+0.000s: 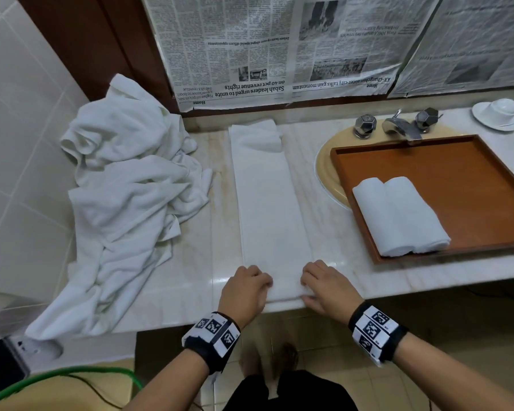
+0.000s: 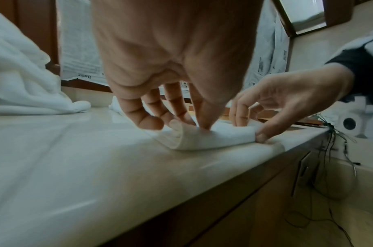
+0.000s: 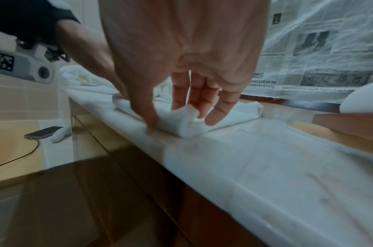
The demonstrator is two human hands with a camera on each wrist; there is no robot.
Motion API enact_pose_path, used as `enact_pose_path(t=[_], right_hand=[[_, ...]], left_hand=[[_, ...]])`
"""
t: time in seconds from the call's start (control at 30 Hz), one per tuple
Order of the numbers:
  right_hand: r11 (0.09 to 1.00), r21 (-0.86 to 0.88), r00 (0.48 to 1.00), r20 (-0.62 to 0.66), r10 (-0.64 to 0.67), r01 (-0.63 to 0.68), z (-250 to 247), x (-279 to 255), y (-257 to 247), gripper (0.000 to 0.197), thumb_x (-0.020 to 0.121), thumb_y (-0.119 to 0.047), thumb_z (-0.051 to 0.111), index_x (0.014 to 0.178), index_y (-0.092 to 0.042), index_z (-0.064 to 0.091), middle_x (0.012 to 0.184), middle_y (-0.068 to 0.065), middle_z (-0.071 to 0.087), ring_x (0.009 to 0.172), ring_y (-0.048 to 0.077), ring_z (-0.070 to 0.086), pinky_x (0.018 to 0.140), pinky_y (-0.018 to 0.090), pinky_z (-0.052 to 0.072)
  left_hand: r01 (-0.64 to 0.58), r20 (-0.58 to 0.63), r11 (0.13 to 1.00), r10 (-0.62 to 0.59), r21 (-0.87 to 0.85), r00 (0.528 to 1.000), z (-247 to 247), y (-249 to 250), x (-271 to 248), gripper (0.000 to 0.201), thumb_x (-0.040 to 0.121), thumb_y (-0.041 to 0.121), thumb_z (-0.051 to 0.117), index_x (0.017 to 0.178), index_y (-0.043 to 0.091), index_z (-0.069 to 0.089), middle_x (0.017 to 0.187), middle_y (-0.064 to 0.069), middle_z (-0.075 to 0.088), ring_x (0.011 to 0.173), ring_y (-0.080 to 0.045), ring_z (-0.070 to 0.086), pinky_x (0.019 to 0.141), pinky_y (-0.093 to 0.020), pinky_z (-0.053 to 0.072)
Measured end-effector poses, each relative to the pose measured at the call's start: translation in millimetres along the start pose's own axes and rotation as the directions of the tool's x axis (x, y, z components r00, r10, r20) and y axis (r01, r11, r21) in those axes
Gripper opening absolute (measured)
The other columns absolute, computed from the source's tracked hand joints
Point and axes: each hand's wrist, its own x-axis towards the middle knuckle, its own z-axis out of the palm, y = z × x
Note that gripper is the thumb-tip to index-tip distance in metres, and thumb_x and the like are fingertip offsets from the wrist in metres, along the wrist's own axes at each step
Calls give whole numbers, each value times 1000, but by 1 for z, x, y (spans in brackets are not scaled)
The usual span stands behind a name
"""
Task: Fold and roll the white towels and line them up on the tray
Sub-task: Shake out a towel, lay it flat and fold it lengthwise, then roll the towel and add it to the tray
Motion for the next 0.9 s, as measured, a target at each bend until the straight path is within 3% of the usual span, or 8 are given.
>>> enact_pose_path(t=[0.13, 0.27, 0.37, 0.5, 0.63, 0.73, 0.8, 0.9], right_hand=[[1000, 15, 1000, 2, 16, -16, 0, 10, -5, 18, 72, -31, 54, 76, -14, 59, 81, 1, 58, 73, 20, 56, 55, 29, 46], [939, 286, 982, 74, 174, -188, -6, 16, 1, 50, 78, -45, 35, 100, -13, 67, 95, 0, 62, 91, 17, 53, 74, 27, 40], [842, 457, 957, 103, 271, -288, -13, 18, 8, 37, 86, -40, 52, 105, -15, 70, 99, -3, 66, 94, 12, 55, 83, 27, 42], [717, 603, 918, 69, 390, -350, -8, 27, 14, 15, 91, -22, 63, 101, -14, 72, 96, -7, 70, 90, 9, 62, 82, 21, 44], [803, 487, 909, -42, 414, -343, -2, 34, 14, 16, 96, -29, 59, 102, -15, 62, 99, -3, 58, 82, 17, 57, 73, 33, 48], [956, 191, 944, -200, 262, -224, 4, 32, 8, 12, 91, -22, 68, 86, -12, 62, 88, 3, 55, 72, 25, 56, 52, 36, 47], [979, 95, 950, -241, 196, -178, 1, 31, 7, 16, 81, -16, 78, 78, -12, 63, 84, 4, 56, 71, 24, 54, 49, 34, 45], [993, 96, 956, -279, 88, -64, -2, 27, 5, 8, 83, -17, 70, 85, -13, 64, 92, 4, 55, 75, 21, 51, 54, 30, 44]], left_hand=[[-58, 50, 994, 54, 94, 997, 2, -9, -8, 43, 85, 60, 56, 119, 33, 59, 117, 14, 54, 106, -14, 47, 77, -29, 39], [-54, -13, 988, 57, 144, 998, 3, -9, -9, 34, 87, 52, 48, 111, 33, 65, 107, 13, 62, 100, -18, 56, 70, -30, 40], [59, 7, 997, -59, -55, 998, -5, -13, 1, 34, 97, 49, 47, 117, 31, 67, 109, 11, 67, 104, -14, 56, 80, -28, 43], [235, 47, 929, -231, -286, 972, -18, -20, 16, 32, 95, 45, 58, 115, 24, 73, 113, 8, 72, 106, -12, 63, 89, -23, 44], [339, -35, 864, -378, -373, 925, -17, -13, 22, 21, 88, 47, 66, 95, 28, 68, 88, 11, 67, 82, -13, 61, 73, -28, 43], [306, -85, 908, -342, -286, 936, -11, -3, 21, 15, 94, 36, 61, 106, 26, 60, 104, 9, 52, 90, -15, 56, 72, -28, 40], [267, -148, 954, -286, -137, 947, -8, 1, 20, 11, 97, 32, 57, 105, 26, 61, 109, 6, 46, 93, -18, 51, 65, -30, 43], [251, -150, 968, -246, 21, 958, -5, 5, 20, 13, 101, 29, 50, 103, 25, 62, 101, 5, 53, 92, -20, 51, 60, -32, 43]])
